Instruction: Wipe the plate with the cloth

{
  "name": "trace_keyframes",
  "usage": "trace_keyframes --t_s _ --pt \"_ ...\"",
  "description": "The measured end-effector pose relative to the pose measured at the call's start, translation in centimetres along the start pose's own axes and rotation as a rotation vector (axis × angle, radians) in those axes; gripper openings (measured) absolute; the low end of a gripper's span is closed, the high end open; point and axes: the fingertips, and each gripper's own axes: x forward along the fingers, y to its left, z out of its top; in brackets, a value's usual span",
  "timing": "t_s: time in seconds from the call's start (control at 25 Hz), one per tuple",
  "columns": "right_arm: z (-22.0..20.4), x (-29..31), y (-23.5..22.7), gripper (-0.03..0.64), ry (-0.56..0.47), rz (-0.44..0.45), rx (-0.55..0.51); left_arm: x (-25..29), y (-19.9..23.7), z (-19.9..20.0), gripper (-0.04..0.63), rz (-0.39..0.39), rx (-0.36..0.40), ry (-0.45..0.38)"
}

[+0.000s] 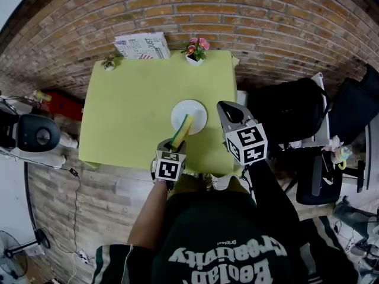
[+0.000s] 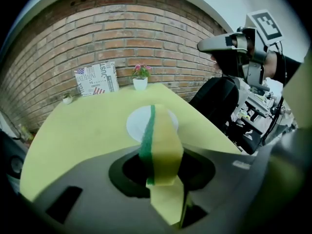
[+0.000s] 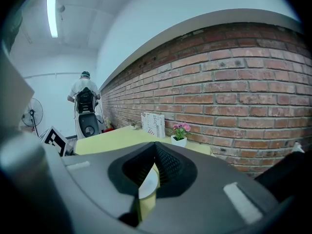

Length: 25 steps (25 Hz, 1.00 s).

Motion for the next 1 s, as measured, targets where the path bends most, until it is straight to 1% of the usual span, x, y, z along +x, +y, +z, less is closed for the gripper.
trace_keyframes --t_s 0.28,0.44,0.76,1.0 --pt "0.4 0.9 0.7 0.014 0.002 0.025 -0.014 -1.3 3.5 -0.6 0.130 0.091 -0.066 -0.020" --pt "0.7 1.4 0.9 0.014 -0.002 0.036 -0.019 -1.8 4.4 -0.7 0.130 0.118 -0.084 -0.025" --pt "1.2 1.6 1.1 0.014 -0.010 0.047 -0.024 -2.0 4.4 -0.6 0.130 0.121 -0.083 -0.031" --pt "0.9 1.3 1.1 0.014 -0.006 0.042 -0.022 -2.0 2.5 1.0 0.130 0.067 -0.036 -0.075"
